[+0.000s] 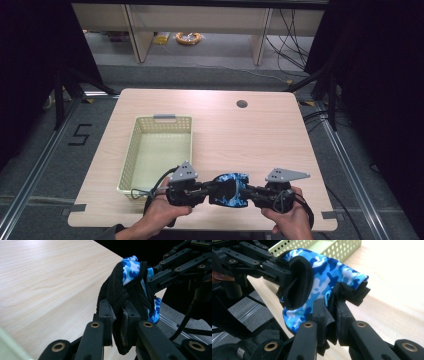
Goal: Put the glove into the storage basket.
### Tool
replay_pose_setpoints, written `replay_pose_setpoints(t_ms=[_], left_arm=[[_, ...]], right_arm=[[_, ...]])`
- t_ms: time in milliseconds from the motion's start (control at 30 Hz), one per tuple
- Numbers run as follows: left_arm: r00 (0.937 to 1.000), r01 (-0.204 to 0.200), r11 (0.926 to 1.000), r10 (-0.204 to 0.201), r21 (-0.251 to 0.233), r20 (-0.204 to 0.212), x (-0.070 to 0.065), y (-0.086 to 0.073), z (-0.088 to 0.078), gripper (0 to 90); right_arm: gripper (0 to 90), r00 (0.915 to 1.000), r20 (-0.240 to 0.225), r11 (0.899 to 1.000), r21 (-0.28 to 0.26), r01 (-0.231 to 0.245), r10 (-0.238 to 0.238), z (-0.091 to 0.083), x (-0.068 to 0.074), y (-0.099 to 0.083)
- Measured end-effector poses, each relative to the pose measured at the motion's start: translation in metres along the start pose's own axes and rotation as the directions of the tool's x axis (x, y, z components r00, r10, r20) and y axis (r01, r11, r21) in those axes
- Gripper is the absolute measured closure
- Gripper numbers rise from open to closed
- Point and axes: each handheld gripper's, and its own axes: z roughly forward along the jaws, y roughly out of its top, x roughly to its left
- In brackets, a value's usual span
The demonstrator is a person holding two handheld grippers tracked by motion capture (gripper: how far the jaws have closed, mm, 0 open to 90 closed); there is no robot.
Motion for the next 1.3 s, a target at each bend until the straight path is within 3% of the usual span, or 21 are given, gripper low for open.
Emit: replay_pose_setpoints(t_ms=[67,100,133,167,267,300,333,400,433,467,667,700,767,900,967,1033,1100,1133,1167,1267,1300], left_arm=[[0.9999,-0.008,1.0,0.008,-0.005,0.006,0.006,0.003,-0.007,80.4],[1.0,-0.008,0.9999,0.008,-0.009,0.002,0.008,0.004,-0.01,80.3],[1.0,-0.003,1.0,0.003,-0.004,-0.003,0.011,0.005,-0.015,80.3],[0.9999,0.012,0.9999,-0.012,-0.011,-0.004,0.014,0.006,-0.018,80.3],[0.9996,0.026,0.9995,-0.026,-0.017,-0.012,0.024,0.008,-0.029,80.3],[0.9995,0.025,0.9996,-0.025,-0.015,-0.016,0.027,0.009,-0.033,80.3],[0.9987,0.018,0.9994,-0.02,-0.028,-0.047,0.032,0.011,-0.041,80.2],[0.9982,0.017,0.9996,-0.018,-0.022,-0.058,0.035,0.012,-0.044,80.3],[0.9978,0.022,0.9995,-0.024,-0.024,-0.061,0.038,0.012,-0.048,80.3],[0.9967,0.032,0.9991,-0.034,-0.026,-0.073,0.043,0.012,-0.054,80.3],[0.9951,0.048,0.9983,-0.051,-0.032,-0.085,0.058,0.007,-0.068,80.3],[0.9943,0.054,0.9981,-0.056,-0.028,-0.091,0.061,0.006,-0.072,80.4],[0.992,0.065,0.9975,-0.068,-0.028,-0.107,0.067,0.003,-0.081,80.3],[0.9879,0.082,0.9956,-0.087,-0.045,-0.129,0.079,-0.001,-0.1,80.3],[0.9826,0.095,0.995,-0.099,-0.032,-0.157,0.088,-0.004,-0.111,80.2],[0.9811,0.102,0.9944,-0.105,-0.03,-0.162,0.092,-0.007,-0.114,80.2],[0.9765,0.127,0.9915,-0.13,-0.029,-0.172,0.102,-0.014,-0.119,80.2],[0.9765,0.127,0.9915,-0.13,-0.029,-0.172,0.102,-0.014,-0.119,80.2],[0.9719,0.149,0.9885,-0.151,-0.025,-0.18,0.107,-0.02,-0.119,80.2],[0.9693,0.162,0.9868,-0.161,-0.014,-0.186,0.114,-0.025,-0.121,80.1],[0.968,0.166,0.9861,-0.165,-0.009,-0.189,0.117,-0.027,-0.122,80.1]], right_arm=[[81.2,0.9992,-0.006,0.999,-0.012,0.038,-0.038,0.005,0.001,0.01],[81.2,0.9994,-0.013,0.999,-0.009,0.033,-0.033,0.006,0.003,0.013],[81.2,0.9982,-0.003,0.998,-0.005,0.06,-0.06,0.008,0.003,0.017],[81.2,0.9984,-0.021,0.999,-0.016,0.052,-0.052,0.011,0.006,0.02],[81.2,0.9954,-0.034,0.996,-0.009,0.089,-0.089,0.02,0.01,0.033],[81.2,0.996,-0.041,0.997,-0.004,0.079,-0.079,0.023,0.013,0.036],[81.2,0.9936,-0.045,0.995,-0.013,0.103,-0.104,0.03,0.015,0.045],[81.1,0.9939,-0.038,0.995,-0.006,0.103,-0.103,0.032,0.018,0.05],[81.1,0.9938,-0.057,0.995,0.001,0.095,-0.095,0.037,0.021,0.053],[81.1,0.992,-0.048,0.993,0.009,0.117,-0.117,0.045,0.023,0.06],[81.2,0.9891,-0.078,0.992,0.021,0.126,-0.124,0.064,0.029,0.072],[81.2,0.9906,-0.083,0.993,0.034,0.111,-0.108,0.066,0.031,0.075],[81.2,0.9867,-0.087,0.99,0.032,0.141,-0.137,0.074,0.034,0.081],[81.3,0.9838,-0.118,0.989,0.048,0.142,-0.136,0.09,0.046,0.095],[81.3,0.9776,-0.128,0.983,0.054,0.175,-0.167,0.108,0.053,0.104],[81.3,0.9778,-0.128,0.983,0.059,0.174,-0.166,0.112,0.055,0.106],[81.3,0.9779,-0.148,0.983,0.088,0.162,-0.148,0.13,0.06,0.109],[81.3,0.9779,-0.148,0.983,0.088,0.162,-0.148,0.13,0.06,0.109],[81.3,0.9781,-0.15,0.981,0.106,0.161,-0.145,0.139,0.06,0.109],[81.3,0.9791,-0.152,0.98,0.125,0.155,-0.135,0.151,0.06,0.109],[81.3,0.9807,-0.159,0.983,0.127,0.135,-0.114,0.154,0.061,0.108]])
